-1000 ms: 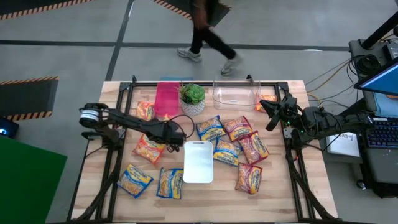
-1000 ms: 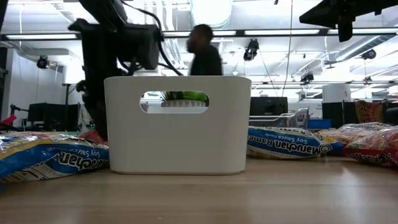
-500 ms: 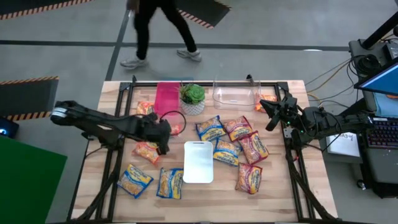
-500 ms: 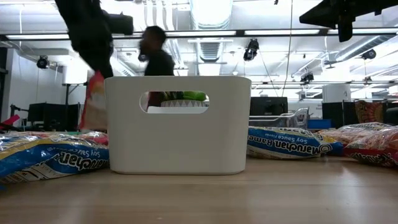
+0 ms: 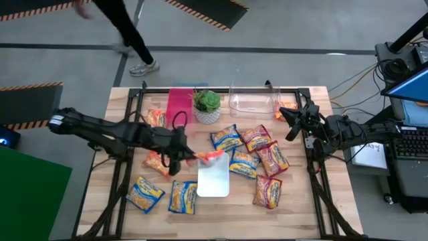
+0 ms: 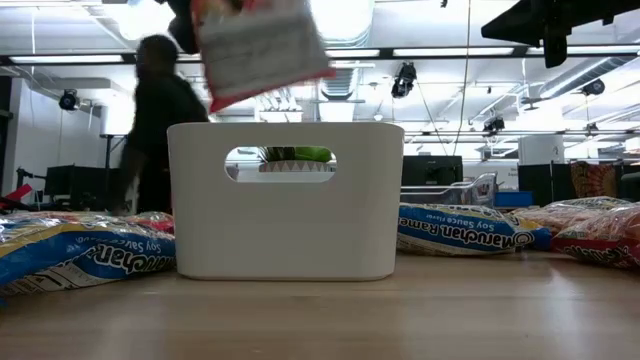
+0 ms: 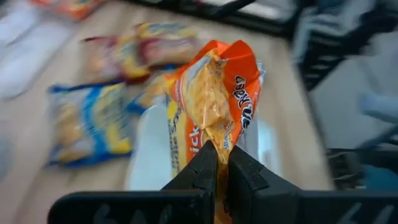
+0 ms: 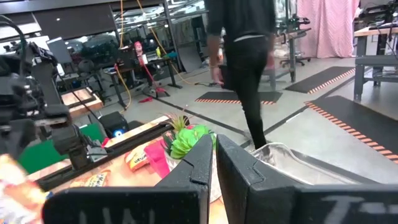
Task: Sort Maruchan noodles
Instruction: Put the orange noodle pack into the white bin
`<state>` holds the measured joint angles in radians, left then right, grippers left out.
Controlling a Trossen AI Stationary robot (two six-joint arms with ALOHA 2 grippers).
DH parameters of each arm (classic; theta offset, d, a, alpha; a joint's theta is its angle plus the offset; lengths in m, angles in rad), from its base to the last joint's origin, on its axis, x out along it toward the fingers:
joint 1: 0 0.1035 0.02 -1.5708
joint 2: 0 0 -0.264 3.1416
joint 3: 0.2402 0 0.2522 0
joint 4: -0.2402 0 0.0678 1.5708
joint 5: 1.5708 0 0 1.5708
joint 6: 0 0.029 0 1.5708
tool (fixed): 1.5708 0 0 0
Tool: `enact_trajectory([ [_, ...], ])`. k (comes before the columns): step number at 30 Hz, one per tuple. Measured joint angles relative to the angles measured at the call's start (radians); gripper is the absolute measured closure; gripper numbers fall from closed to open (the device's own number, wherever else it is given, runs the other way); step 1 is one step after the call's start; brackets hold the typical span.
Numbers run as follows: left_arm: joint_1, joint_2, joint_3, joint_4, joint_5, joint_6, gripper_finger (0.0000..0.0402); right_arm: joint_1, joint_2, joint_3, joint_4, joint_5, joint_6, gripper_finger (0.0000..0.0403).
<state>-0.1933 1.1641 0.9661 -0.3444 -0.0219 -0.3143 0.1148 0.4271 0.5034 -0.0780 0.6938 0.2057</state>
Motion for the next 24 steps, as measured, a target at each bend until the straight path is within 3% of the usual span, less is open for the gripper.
enact_trajectory([
  [9,-0.034,0.154,0.0,0.13,0.168,-0.009,0.0401,0.0,0.0,0.0,-0.001,0.001,-0.005,0.039],
  [24,-0.05,0.339,0.0,0.222,0.288,-0.097,0.0402,0.0,0.0,0.0,-0.001,0.001,-0.005,0.039],
])
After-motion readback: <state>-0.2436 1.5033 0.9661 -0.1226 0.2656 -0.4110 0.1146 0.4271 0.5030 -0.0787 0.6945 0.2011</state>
